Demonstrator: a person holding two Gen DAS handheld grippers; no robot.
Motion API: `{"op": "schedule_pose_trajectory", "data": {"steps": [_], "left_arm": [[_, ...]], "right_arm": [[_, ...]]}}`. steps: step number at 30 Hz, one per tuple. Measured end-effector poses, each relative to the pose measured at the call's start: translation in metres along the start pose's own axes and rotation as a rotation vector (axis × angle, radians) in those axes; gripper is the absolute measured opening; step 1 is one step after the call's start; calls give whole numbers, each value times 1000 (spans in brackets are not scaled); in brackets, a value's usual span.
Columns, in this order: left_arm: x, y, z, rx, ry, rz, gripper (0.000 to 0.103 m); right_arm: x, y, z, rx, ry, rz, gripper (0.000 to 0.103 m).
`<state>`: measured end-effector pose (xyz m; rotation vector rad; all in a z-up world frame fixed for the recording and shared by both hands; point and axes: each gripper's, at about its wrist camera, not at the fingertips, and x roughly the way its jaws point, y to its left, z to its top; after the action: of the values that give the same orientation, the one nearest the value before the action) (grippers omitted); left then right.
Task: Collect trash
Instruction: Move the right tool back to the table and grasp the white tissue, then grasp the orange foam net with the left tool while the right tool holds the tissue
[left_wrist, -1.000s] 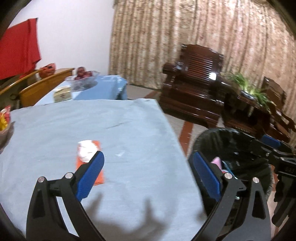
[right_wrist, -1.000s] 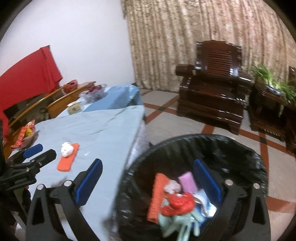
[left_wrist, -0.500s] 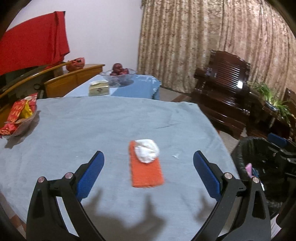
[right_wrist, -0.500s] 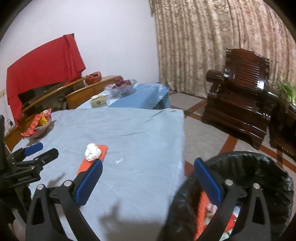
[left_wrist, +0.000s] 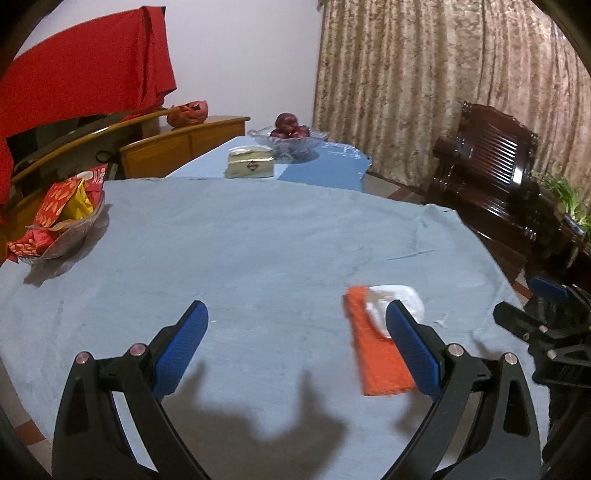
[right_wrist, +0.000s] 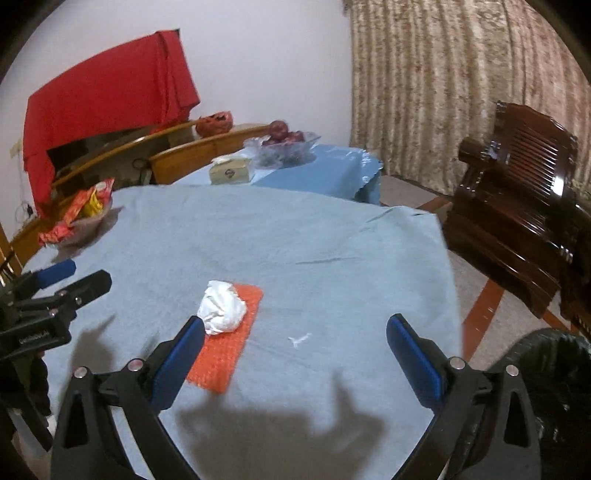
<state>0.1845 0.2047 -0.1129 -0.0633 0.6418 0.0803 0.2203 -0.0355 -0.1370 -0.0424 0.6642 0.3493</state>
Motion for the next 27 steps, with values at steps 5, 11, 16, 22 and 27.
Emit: {"op": "schedule_pose_trajectory", "data": {"steps": [5, 11, 16, 22, 27], "left_arm": [[13, 19, -3, -14, 17, 17, 94], [24, 32, -6, -27, 27, 28, 94], [32, 39, -6, -43, 33, 39, 94], [38, 44, -6, -62, 39, 44, 94], [40, 39, -7, -58, 45, 36, 94]], "right_arm": [[32, 18, 2, -11, 38, 22, 97], [61, 34, 5, -17, 74, 40, 90], [79, 41, 4, -22, 111, 56, 75], [92, 49, -2, -35, 172, 122, 45], [85, 47, -2, -27, 163, 152, 38]]}}
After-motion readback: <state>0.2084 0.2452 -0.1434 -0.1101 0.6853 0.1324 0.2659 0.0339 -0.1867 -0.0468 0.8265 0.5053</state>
